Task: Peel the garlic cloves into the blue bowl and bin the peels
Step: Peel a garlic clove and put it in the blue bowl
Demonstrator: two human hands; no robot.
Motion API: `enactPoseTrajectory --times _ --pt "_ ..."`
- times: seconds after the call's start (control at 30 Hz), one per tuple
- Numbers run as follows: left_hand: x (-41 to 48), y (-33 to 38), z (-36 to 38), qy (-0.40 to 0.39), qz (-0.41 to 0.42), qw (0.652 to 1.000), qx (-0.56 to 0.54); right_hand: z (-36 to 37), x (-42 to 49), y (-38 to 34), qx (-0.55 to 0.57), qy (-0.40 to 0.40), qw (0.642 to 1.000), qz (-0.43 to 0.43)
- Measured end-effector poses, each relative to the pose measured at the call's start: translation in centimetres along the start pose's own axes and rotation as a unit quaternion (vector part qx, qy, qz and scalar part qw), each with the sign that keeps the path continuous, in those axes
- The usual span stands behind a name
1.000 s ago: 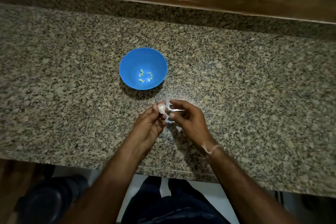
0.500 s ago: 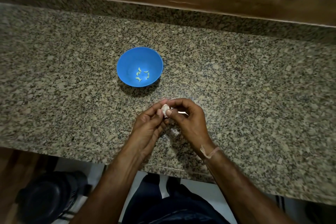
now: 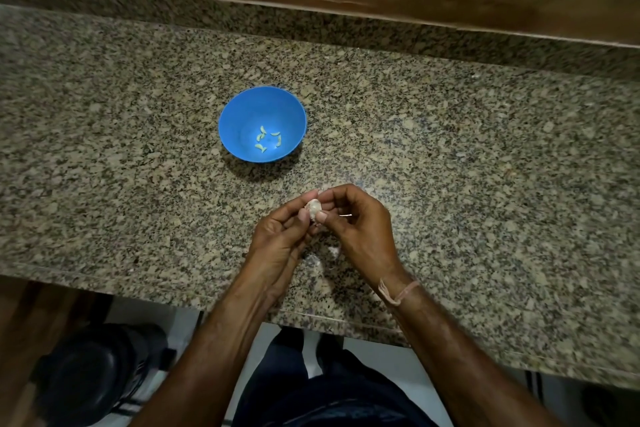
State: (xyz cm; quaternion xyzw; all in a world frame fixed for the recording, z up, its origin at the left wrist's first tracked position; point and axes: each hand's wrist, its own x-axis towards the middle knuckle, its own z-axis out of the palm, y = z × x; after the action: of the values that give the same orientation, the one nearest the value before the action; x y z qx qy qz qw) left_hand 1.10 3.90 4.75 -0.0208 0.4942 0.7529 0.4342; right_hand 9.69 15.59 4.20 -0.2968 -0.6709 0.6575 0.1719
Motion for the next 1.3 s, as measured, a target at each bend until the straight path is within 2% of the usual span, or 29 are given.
enactPoseTrajectory --times 0.33,0.57,0.7,0.77,0.97,1.3 --pt "0.1 -0.1 -0.2 0.037 -0.02 0.999 -0.022 -0.6 -0.3 0.0 0.006 -0.027 0.999 -0.022" --pt "0.1 -0.1 -0.3 0.061 -0.013 0.998 0.026 -1.2 0.1 0.5 -0.124 -0.03 0.983 -0.129" --pt "0.1 0.1 0.2 0.072 -0.003 0.996 0.049 -1.4 0.1 0.7 -0.228 -0.024 0.946 -0.229" --pt "0.2 0.1 0.4 0.078 -0.004 0.995 0.054 -1.5 0.2 0.9 -0.259 -0.019 0.932 -0.252" --pt "0.5 0.0 0.5 0.1 -0.032 0.994 0.042 -1.9 0.2 1.1 -0.289 -0.034 0.918 -0.267" --pt "0.3 -0.8 0.6 0.115 -0.042 0.991 0.05 -1.6 -0.1 2.1 -0.297 -0.02 0.921 -0.25"
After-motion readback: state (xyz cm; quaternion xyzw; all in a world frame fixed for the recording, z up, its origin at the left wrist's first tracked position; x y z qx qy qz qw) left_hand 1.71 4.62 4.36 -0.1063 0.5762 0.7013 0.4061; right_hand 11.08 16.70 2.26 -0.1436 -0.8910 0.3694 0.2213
